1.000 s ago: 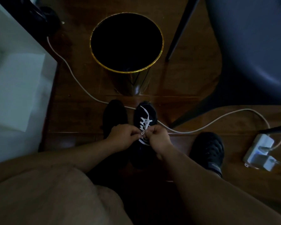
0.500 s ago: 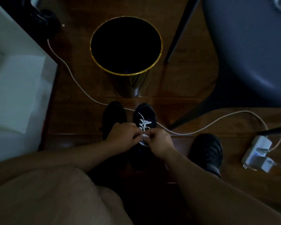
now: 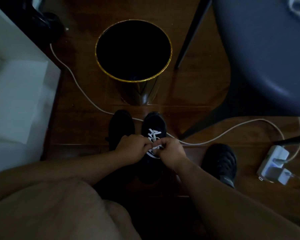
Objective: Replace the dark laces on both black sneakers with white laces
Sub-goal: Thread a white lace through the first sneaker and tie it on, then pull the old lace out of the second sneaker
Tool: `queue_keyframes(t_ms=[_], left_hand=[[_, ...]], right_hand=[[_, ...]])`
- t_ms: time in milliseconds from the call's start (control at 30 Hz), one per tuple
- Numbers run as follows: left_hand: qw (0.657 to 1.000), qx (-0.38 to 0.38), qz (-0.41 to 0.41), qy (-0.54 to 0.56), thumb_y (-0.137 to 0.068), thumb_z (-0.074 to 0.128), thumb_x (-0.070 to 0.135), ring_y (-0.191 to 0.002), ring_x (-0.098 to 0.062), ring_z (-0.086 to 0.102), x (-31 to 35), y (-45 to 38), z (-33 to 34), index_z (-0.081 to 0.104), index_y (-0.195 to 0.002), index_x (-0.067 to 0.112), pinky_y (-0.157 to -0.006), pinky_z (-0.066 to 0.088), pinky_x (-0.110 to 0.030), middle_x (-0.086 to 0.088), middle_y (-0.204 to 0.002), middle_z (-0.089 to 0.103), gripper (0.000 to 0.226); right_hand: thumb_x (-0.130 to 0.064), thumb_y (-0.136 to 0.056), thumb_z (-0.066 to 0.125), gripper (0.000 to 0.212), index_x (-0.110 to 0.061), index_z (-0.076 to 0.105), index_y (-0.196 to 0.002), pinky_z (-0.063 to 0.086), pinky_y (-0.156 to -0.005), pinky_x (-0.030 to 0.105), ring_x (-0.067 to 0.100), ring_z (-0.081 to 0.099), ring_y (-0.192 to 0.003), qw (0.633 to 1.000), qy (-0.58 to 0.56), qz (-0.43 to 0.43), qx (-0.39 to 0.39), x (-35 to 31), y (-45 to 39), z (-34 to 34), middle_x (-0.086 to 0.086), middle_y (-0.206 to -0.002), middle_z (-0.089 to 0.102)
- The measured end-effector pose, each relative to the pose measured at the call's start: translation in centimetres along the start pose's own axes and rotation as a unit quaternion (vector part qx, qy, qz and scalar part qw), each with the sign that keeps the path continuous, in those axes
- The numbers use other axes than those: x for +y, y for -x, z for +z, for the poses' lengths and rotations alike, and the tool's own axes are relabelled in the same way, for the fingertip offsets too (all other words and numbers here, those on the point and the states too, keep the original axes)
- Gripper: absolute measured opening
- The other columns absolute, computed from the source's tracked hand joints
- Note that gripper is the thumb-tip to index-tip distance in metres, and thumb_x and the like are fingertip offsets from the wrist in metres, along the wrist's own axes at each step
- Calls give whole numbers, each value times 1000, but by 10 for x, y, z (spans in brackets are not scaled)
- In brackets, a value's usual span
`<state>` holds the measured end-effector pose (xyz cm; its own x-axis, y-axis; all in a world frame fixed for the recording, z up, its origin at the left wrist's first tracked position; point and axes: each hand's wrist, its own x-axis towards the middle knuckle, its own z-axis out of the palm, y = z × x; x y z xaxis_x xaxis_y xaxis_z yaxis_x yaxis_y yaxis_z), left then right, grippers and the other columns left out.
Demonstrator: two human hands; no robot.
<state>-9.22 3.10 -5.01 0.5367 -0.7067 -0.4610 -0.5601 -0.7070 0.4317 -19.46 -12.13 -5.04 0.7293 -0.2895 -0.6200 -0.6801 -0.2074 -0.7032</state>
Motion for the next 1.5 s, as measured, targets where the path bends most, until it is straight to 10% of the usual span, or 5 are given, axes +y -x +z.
queue_keyframes(t_ms=[433,767,933,1133,1500], left_hand=[[970,-31,-64,-233,-98,54,44,-113,-23,55,4,-2,-22,71,-104,30,-96,36,-47,7,-106,67,22],[964,141,-214,67,-90,71,24,-108,-35,57,-68,45,-32,53,-108,21,-89,48,-42,-11,-114,61,26],[859,-41,-349,372,-81,78,12,-85,-25,70,-86,73,-16,51,-135,11,-72,60,-38,-11,-99,71,61],[939,-51,-294,169,-101,68,26,-133,-35,58,-73,76,8,47,-149,6,-102,47,-35,-17,-147,59,56],[890,98,-293,336,-105,55,31,-98,-22,68,-48,116,-59,57,-132,25,-89,59,-41,-3,-118,66,28]], right_hand=[[-33,-99,54,8,-36,61,-101,44,-100,43,25,36,-125,934,351,-60,23,17,21,-19,-5,-131,42],[-15,-89,64,30,-15,74,-117,48,-99,35,28,60,-113,954,242,-145,103,-12,37,13,7,-119,68],[-22,-91,56,30,-11,64,-118,54,-89,39,35,66,-106,954,282,-100,-22,-51,37,68,16,-112,70],[-16,-100,52,29,-7,65,-124,54,-90,39,36,68,-110,937,343,-39,-50,-52,19,89,19,-117,70],[-29,-102,51,23,-11,64,-107,43,-68,33,37,68,-96,917,377,-124,-33,-126,23,52,16,-103,70]])
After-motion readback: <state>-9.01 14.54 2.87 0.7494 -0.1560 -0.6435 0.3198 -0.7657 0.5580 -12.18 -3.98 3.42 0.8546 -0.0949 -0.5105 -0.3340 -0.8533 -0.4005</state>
